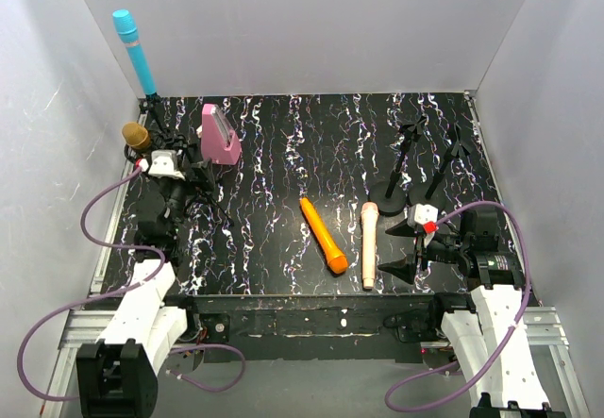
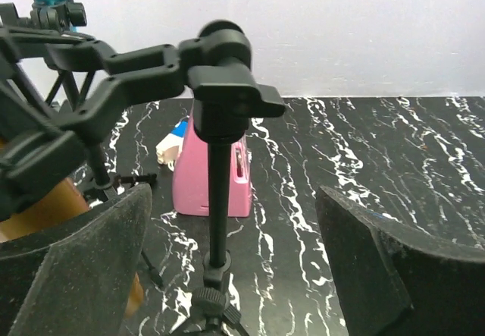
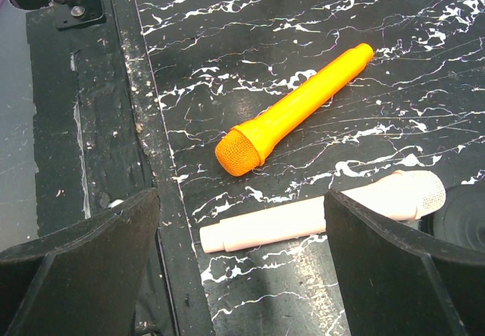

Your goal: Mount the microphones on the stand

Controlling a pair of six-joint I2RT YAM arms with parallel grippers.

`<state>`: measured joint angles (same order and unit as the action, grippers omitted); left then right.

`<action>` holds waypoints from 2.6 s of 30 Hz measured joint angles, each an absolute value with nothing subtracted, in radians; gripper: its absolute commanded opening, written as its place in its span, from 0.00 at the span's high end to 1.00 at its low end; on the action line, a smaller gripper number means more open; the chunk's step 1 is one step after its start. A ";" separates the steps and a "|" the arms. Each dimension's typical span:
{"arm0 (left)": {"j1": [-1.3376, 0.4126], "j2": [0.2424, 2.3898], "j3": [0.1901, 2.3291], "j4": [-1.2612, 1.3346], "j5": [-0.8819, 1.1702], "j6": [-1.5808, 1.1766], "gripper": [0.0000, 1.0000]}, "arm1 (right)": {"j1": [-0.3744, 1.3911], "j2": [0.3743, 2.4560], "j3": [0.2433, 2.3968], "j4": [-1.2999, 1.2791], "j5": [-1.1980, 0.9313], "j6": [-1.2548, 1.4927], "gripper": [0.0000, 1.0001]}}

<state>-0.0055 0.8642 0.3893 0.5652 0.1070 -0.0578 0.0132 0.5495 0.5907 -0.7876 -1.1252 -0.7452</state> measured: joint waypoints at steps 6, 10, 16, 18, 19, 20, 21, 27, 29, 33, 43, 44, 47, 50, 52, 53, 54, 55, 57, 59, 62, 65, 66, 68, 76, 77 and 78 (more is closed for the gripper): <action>-0.006 0.758 0.403 0.400 0.104 -0.123 0.05 | 0.013 0.549 0.591 -0.788 -1.125 -0.746 0.05; -0.006 0.747 0.432 0.291 0.114 -0.160 0.04 | 0.013 0.549 0.591 -0.788 -1.124 -0.749 0.05; -0.006 0.709 0.529 0.038 0.168 -0.242 0.02 | 0.001 0.550 0.591 -0.799 -1.125 -0.765 0.05; -0.006 0.695 0.570 -0.056 0.211 -0.265 0.02 | -0.015 0.551 0.591 -0.813 -1.125 -0.771 0.07; -0.006 0.692 0.590 -0.102 0.237 -0.274 0.02 | -0.020 0.553 0.591 -0.819 -1.124 -0.776 0.08; -0.006 0.692 0.611 -0.144 0.269 -0.281 0.02 | -0.023 0.556 0.595 -0.832 -1.124 -0.785 0.09; -0.006 0.693 0.630 -0.185 0.302 -0.286 0.02 | -0.025 0.559 0.601 -0.849 -1.122 -0.791 0.09; -0.006 0.705 0.686 -0.360 0.523 -0.317 0.02 | -0.025 0.578 0.768 -1.004 -1.082 -0.827 0.08; -0.006 0.705 0.684 -0.386 0.582 -0.346 0.02 | -0.025 0.579 0.848 -1.039 -1.057 -0.810 0.08; -0.006 0.692 0.652 -0.358 0.675 -0.454 0.02 | -0.026 0.608 0.998 -1.068 -1.003 -0.714 0.08; -0.237 0.734 0.620 -0.161 0.663 -0.666 0.02 | -0.164 0.652 1.051 -0.838 -0.983 -0.175 0.07; -0.289 0.758 0.627 -0.146 0.647 -0.669 0.02 | -0.180 0.649 1.033 -0.804 -0.993 -0.133 0.08; -0.487 0.886 0.680 -0.102 0.549 -0.664 0.02 | -0.207 0.630 0.948 -0.736 -1.012 -0.068 0.09; -0.650 1.062 0.763 -0.060 0.457 -0.626 0.02 | -0.215 0.586 0.840 -0.721 -1.011 -0.088 0.10; -0.729 1.200 0.838 -0.019 0.411 -0.580 0.02 | -0.216 0.551 0.773 -0.712 -0.994 -0.108 0.14; -0.747 1.269 0.875 0.006 0.395 -0.554 0.02 | -0.216 0.529 0.738 -0.704 -0.977 -0.114 0.14; -0.782 1.334 0.909 0.036 0.381 -0.527 0.02 | -0.217 0.514 0.709 -0.697 -0.957 -0.115 0.14; -0.795 1.385 0.933 0.066 0.374 -0.506 0.02 | -0.221 0.503 0.686 -0.685 -0.934 -0.115 0.13; -0.819 1.509 0.979 0.164 0.365 -0.445 0.02 | -0.232 0.496 0.662 -0.669 -0.894 -0.111 0.12; -0.837 1.622 1.007 0.263 0.355 -0.383 0.02 | -0.243 0.495 0.657 -0.646 -0.866 -0.106 0.12; -0.855 1.772 1.057 0.383 0.348 -0.298 0.03 | -0.257 0.474 0.657 -0.612 -0.831 -0.098 0.13; -0.871 1.902 1.134 0.485 0.347 -0.237 0.05 | -0.262 0.454 0.649 -0.570 -0.794 -0.082 0.15; -0.875 1.937 1.158 0.519 0.346 -0.219 0.05 | -0.262 0.450 0.641 -0.553 -0.780 -0.080 0.15; -0.883 1.995 1.199 0.582 0.340 -0.187 0.07 | -0.262 0.453 0.624 -0.532 -0.751 -0.075 0.15; -0.900 2.135 1.295 0.756 0.296 -0.104 0.18 | -0.262 0.464 0.607 -0.508 -0.708 -0.062 0.15; -0.901 2.141 1.305 0.765 0.294 -0.100 0.20 | -0.262 0.464 0.607 -0.504 -0.707 -0.062 0.15; -0.903 2.151 1.321 0.778 0.289 -0.096 0.23 | -0.262 0.464 0.607 -0.500 -0.706 -0.062 0.15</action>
